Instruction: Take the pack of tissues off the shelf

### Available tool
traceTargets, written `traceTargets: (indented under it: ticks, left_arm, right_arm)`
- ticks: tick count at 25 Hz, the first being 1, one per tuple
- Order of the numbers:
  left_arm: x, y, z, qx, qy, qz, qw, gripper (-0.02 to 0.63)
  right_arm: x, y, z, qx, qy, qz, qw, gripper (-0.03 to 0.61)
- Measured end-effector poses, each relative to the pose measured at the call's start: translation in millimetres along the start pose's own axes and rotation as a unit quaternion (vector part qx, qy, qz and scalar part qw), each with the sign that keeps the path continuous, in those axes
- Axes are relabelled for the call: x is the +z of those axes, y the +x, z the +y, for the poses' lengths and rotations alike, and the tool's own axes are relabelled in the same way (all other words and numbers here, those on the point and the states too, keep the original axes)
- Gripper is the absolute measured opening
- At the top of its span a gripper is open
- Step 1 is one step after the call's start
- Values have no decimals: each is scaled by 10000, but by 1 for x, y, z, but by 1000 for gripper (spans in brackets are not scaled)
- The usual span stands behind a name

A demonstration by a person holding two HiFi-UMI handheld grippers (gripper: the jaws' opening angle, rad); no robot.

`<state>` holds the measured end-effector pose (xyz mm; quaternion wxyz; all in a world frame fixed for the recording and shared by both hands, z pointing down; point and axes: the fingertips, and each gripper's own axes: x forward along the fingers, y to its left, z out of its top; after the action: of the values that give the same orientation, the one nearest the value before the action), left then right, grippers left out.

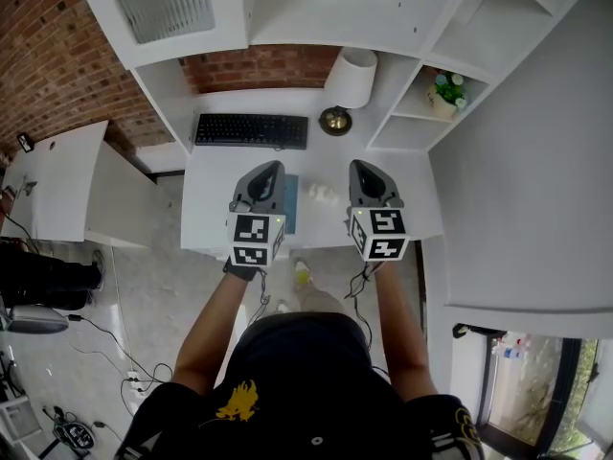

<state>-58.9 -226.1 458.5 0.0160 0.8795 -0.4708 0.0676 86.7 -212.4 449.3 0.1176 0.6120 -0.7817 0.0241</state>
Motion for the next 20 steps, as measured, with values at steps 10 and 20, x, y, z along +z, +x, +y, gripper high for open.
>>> traceTargets:
  ticks: [10,20]
  left_arm:
    - [0,0,-1,-2,3,-10,10000,17]
    - [0,2,-7,-49,4,10,10000,17]
  right_arm:
    - [-2,-2,-1,-28,-110,57,9999,2]
    - [-6,-6,-6,-73,-93,95,9999,2]
